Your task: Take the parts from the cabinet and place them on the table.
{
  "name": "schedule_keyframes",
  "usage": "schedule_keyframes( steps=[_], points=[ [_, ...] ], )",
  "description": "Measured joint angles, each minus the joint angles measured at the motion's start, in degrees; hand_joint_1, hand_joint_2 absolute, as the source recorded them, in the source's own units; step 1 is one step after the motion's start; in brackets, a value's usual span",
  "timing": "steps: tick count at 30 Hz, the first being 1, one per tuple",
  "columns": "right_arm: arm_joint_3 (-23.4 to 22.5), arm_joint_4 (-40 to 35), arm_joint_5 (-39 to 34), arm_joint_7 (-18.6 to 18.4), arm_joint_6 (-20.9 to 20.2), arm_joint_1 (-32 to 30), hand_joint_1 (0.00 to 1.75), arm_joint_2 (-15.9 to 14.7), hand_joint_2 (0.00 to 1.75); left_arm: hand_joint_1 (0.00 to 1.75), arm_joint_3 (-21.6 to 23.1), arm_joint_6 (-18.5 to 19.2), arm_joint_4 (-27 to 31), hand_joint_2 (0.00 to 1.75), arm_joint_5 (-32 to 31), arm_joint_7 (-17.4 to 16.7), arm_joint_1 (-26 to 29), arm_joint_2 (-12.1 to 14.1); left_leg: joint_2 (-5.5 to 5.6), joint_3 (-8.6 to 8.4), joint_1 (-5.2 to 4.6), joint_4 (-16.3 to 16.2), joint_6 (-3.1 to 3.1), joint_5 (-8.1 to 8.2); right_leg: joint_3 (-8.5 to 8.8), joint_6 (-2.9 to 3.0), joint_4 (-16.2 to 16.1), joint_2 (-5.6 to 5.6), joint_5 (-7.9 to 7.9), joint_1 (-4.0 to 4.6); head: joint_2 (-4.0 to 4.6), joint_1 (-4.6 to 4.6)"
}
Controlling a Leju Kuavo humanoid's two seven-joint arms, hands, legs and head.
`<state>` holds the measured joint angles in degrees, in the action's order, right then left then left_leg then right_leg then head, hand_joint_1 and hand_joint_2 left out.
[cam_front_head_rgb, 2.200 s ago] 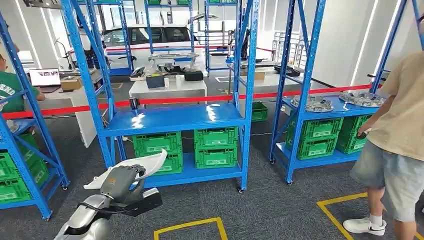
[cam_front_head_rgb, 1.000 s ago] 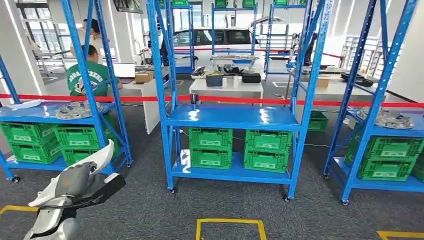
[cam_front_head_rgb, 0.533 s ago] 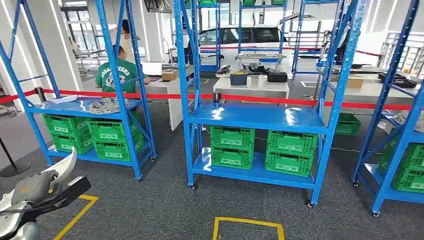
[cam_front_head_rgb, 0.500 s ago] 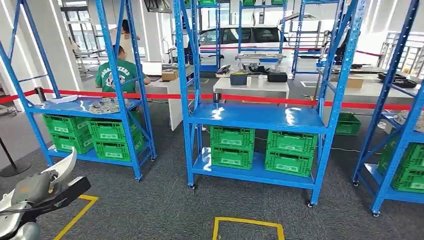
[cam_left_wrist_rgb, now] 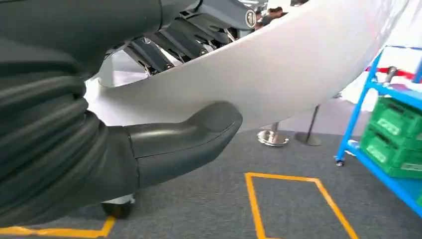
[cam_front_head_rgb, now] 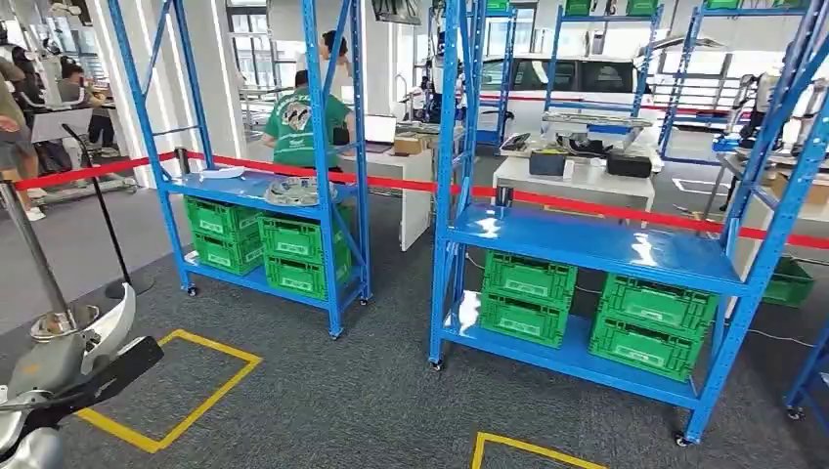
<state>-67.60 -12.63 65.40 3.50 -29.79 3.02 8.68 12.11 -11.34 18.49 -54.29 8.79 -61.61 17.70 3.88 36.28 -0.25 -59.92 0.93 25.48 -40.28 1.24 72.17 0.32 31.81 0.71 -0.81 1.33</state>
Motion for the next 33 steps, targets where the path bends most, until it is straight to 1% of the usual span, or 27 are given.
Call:
schedule_keyframes(
  steps=[1,2,3,5,7,8,9,10,11,12,13,15,16,17,18,20,22,23,24,25,27,28,29,30,31,32,33],
  points=[
    [0.0,0.0,0.0,0.1,0.0,0.0,0.0,0.0,0.0,1.75,-0.4,0.0,0.0,1.75,0.1,0.2,-0.2,0.0,0.67,-0.01,-0.01,0.0,-0.05,-0.06,2.4,0.51,-5.2,0.57,-2.69,0.39,0.0,0.02],
    [0.0,0.0,-0.1,0.4,0.0,0.0,0.0,-0.1,0.0,1.75,-0.7,-0.1,0.0,1.75,0.1,0.3,-0.4,0.0,1.25,0.0,0.07,0.0,-0.13,-0.12,4.86,1.01,-10.4,2.37,-4.91,0.63,0.0,0.02],
    [-0.1,0.0,-0.4,0.7,0.0,0.1,0.0,-0.2,0.0,1.75,-0.9,-0.5,0.0,1.75,0.1,0.5,-0.5,0.0,1.57,0.12,0.0,0.0,-0.34,-0.2,5.39,0.96,-11.8,4.14,-4.15,0.6,0.0,0.02],
    [-0.2,0.0,-1.0,1.1,-0.3,0.2,0.0,-0.3,0.0,1.75,-1.6,-1.6,-0.2,1.75,0.0,0.6,-0.7,0.0,2.73,0.28,0.2,0.2,-0.85,-0.45,5.63,0.81,-12.5,2.86,-4.54,0.82,0.0,0.02],
    [-0.3,0.0,-0.6,1.0,-0.2,0.3,0.0,-0.3,0.0,1.75,-2.1,-2.1,-0.2,1.75,0.2,0.9,-0.8,0.1,4.02,0.44,0.15,0.6,-1.48,-0.77,6.06,1.27,-13.1,1.65,-4.78,0.67,0.0,0.02],
    [-0.3,0.0,-0.3,1.0,-0.2,0.5,0.0,-0.3,0.0,1.75,-2.3,-2.3,-0.2,1.75,0.4,1.4,-0.7,0.7,3.24,0.69,0.1,0.4,-1.57,-0.52,6.41,1.6,-14.0,0.84,-5.3,0.17,0.0,0.0],
    [-0.3,0.0,0.1,1.0,0.0,0.7,0.0,-0.3,0.0,1.75,-2.7,-2.9,-0.2,1.75,0.7,1.9,-0.8,1.4,0.55,1.4,-0.18,-1.4,-1.9,0.94,6.6,1.77,-14.3,0.6,-5.51,0.29,0.0,0.09],
    [-0.3,0.0,0.4,0.9,0.1,0.8,0.0,-0.3,0.0,1.75,-3.1,-3.9,-0.2,1.75,1.0,2.5,-0.8,1.8,-1.13,2.61,-0.13,-4.3,-2.13,2.68,6.59,1.89,-14.4,0.4,-5.58,0.32,0.0,0.09],
    [-0.2,0.0,0.5,0.9,0.1,0.7,0.0,-0.3,0.0,1.75,-3.8,-5.6,-0.2,1.75,1.0,2.9,-0.7,2.2,-2.43,4.75,0.05,-9.2,-2.52,5.02,6.6,1.94,-14.4,-0.22,-5.52,0.32,0.0,0.11],
    [-0.2,0.0,0.5,0.9,0.1,0.6,0.0,-0.3,0.0,1.75,-4.3,-6.7,-0.3,1.75,0.8,3.2,-0.2,2.4,-2.99,6.62,0.28,-13.4,-2.87,6.71,6.66,2.0,-14.4,-0.91,-5.39,0.27,0.0,0.09],
    [-0.2,0.0,0.5,0.7,0.1,0.6,0.0,-0.3,0.0,1.75,-4.4,-7.5,-0.5,1.75,0.5,3.2,0.4,2.5,-3.2,7.59,0.52,-15.4,-3.17,7.05,6.67,1.97,-14.4,-1.57,-5.31,0.18,0.0,0.11],
    [-0.2,0.0,0.5,0.1,0.1,0.6,0.0,-0.3,0.0,1.75,-4.6,-7.6,-0.8,1.75,0.2,3.6,1.5,3.0,-3.68,5.84,1.05,-12.0,-3.69,4.39,6.68,1.68,-14.2,-2.85,-5.08,-0.06,0.0,0.11],
    [-0.2,0.0,0.4,-0.2,0.1,0.7,0.0,-0.3,0.0,1.75,-4.8,-7.6,-0.8,1.75,0.2,3.9,1.8,3.1,-4.27,3.13,1.34,-6.9,-3.96,1.96,6.68,1.41,-14.0,-3.54,-4.88,-0.21,0.0,0.11],
    [-0.2,0.0,0.3,-0.2,0.1,0.7,0.0,-0.3,0.0,1.75,-5.0,-7.7,-0.8,1.75,0.4,4.2,1.8,3.3,-5.86,0.23,1.5,-1.6,-4.27,-0.05,6.66,1.06,-13.6,-4.27,-4.58,-0.29,0.0,0.11],
    [-0.2,0.0,0.3,-0.2,0.1,0.7,0.0,-0.4,0.0,1.75,-5.4,-7.9,-0.9,1.75,0.9,4.5,1.9,3.5,-8.03,-0.61,0.92,0.6,-4.23,0.99,6.64,0.59,-13.2,-4.75,-4.24,0.14,0.0,0.11],
    [-0.2,0.0,0.5,-0.4,0.1,0.8,0.0,-0.5,0.0,1.75,-6.4,-8.4,-0.9,1.75,1.4,5.2,2.3,3.9,-6.51,-1.0,0.93,0.6,-2.57,0.64,6.9,0.0,-13.1,-5.69,-3.81,0.11,0.0,0.11],
    [-0.2,0.0,0.6,-1.1,0.1,1.0,0.0,-0.5,0.0,1.75,-6.9,-8.5,-1.0,1.75,1.0,5.7,3.1,4.9,-5.37,-0.9,0.66,0.6,-1.89,0.56,7.34,-0.49,-13.2,-6.78,-3.65,0.0,0.0,0.11],
    [-0.2,0.0,0.6,-1.3,0.1,1.0,0.0,-0.5,0.0,1.75,-7.0,-8.6,-1.0,1.75,0.7,5.7,3.2,5.6,-4.94,-1.1,1.01,0.8,-1.44,0.36,7.18,-0.97,-12.8,-6.12,-3.11,-0.15,0.0,0.09],
    [-0.2,0.0,0.6,-1.4,0.1,1.0,0.0,-0.5,0.0,1.75,-7.2,-9.0,-1.0,1.75,0.5,5.6,3.2,6.0,-4.38,-1.06,1.03,0.8,-1.21,0.36,6.6,-1.29,-11.3,-3.61,-2.09,-0.4,0.0,0.09],
    [-0.2,0.0,0.6,-1.5,0.1,0.9,0.0,-0.4,0.0,1.75,-7.4,-9.5,-0.9,1.75,0.2,5.4,3.1,6.2,-3.96,-1.05,0.99,0.8,-0.77,0.29,4.99,-1.45,-7.6,-1.86,-0.06,-0.66,0.0,0.09],
    [-0.2,0.0,0.6,-1.8,0.1,0.8,0.0,-0.4,0.0,1.75,-7.6,-9.6,-1.0,1.75,-0.3,5.1,3.2,6.2,-2.54,-0.97,0.77,0.8,-0.54,0.27,0.51,-1.48,1.5,-0.75,3.63,-0.57,0.0,0.07],
    [-0.2,0.0,0.6,-2.0,0.0,0.7,0.0,-0.4,0.0,1.75,-7.6,-9.6,-1.1,1.75,-0.6,4.9,3.3,6.3,-1.79,-0.96,0.59,0.8,-0.51,0.27,-1.47,-1.31,5.0,-0.66,4.42,-0.5,0.0,0.09],
    [-0.2,0.0,0.6,-2.1,0.1,0.7,0.0,-0.4,0.0,1.75,-7.6,-9.6,-1.1,1.75,-1.2,4.4,3.4,6.6,-1.12,-0.96,0.46,0.7,-0.49,0.28,-2.31,-1.05,5.8,-0.56,3.84,-0.4,0.0,0.09],
    [-0.2,0.0,0.6,-2.1,0.1,0.7,0.0,-0.4,0.0,1.75,-7.6,-9.6,-1.2,1.75,-1.8,4.2,3.4,7.1,-0.43,-0.97,0.4,0.7,-0.49,0.28,-1.71,-0.63,3.6,-0.4,1.99,-0.24,0.0,0.09],
    [-0.2,0.0,0.6,-2.1,0.1,0.7,0.0,-0.4,0.0,1.75,-7.6,-9.6,-1.1,1.75,-2.3,4.0,3.4,7.7,0.11,-0.98,0.39,0.7,-0.5,0.27,0.02,-0.17,-0.6,-0.07,-0.55,-0.03,0.0,0.09],
    [-0.2,0.0,0.6,-2.1,0.1,0.7,0.0,-0.4,0.0,1.75,-7.6,-9.6,-1.1,1.75,-2.7,4.1,3.3,8.4,0.63,-0.99,0.41,0.7,-0.53,0.25,2.83,0.35,-6.7,1.0,-3.6,0.21,0.0,0.09],
    [-0.2,0.0,0.6,-2.0,0.1,0.6,0.0,-0.5,0.0,1.75,-7.6,-9.6,-1.1,1.75,-2.8,4.5,3.3,8.9,1.07,-0.97,0.48,0.7,-0.58,0.22,4.95,0.78,-11.1,2.68,-5.29,0.41,0.0,0.09]
  ],
)
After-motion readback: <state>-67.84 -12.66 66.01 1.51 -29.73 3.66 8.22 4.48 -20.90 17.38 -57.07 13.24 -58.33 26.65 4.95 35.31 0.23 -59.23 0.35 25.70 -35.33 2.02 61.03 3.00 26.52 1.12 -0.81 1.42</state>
